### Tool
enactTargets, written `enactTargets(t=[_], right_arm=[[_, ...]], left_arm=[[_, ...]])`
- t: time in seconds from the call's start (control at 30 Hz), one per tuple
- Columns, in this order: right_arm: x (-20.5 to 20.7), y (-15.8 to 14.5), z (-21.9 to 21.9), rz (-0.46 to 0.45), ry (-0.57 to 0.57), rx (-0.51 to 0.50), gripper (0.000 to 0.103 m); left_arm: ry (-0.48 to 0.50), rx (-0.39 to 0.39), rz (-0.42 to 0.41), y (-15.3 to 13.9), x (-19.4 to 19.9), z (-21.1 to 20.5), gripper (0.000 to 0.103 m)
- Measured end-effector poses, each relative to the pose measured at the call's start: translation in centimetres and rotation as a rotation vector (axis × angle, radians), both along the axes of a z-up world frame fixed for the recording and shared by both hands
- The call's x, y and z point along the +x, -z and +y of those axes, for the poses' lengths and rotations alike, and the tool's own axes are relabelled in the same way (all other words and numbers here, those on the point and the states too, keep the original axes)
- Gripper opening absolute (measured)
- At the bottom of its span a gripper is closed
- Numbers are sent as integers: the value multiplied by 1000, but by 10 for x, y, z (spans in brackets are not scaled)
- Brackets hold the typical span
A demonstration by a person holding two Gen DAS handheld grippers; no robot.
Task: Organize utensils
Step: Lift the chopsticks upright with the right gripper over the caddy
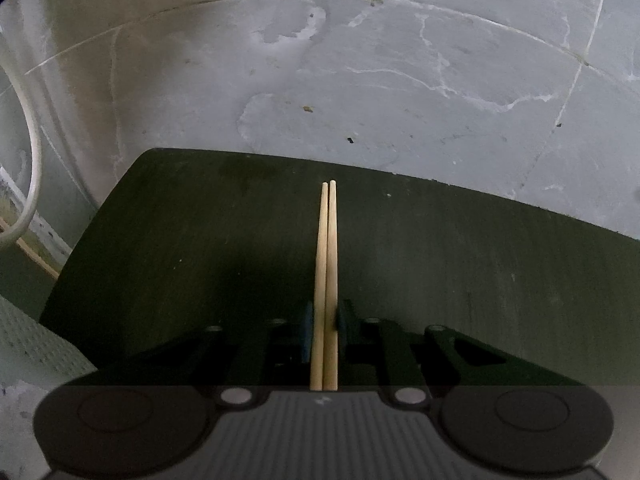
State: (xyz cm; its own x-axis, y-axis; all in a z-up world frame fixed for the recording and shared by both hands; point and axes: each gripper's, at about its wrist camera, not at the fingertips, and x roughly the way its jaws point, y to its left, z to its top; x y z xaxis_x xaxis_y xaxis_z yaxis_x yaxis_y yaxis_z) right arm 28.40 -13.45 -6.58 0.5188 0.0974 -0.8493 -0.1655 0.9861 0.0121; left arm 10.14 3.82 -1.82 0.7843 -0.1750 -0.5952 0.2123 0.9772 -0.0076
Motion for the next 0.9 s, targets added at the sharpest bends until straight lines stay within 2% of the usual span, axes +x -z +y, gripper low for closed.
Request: enactTargets(t=[0.3, 0.43, 0.7, 0.9], right_arm=[[-12, -5, -34, 12, 72, 151, 13], [-32, -15, -52, -68, 80, 245, 13], [-72, -40, -70, -241, 76, 325, 13], [-104, -90, -73, -431, 5, 379, 13]], left_arm=[[0, -2, -1, 0, 0, 1, 76], [0, -3, -2, 0, -1, 1, 76], [1, 0, -1, 0, -1, 1, 76], [0, 0, -2, 0, 0, 1, 76]])
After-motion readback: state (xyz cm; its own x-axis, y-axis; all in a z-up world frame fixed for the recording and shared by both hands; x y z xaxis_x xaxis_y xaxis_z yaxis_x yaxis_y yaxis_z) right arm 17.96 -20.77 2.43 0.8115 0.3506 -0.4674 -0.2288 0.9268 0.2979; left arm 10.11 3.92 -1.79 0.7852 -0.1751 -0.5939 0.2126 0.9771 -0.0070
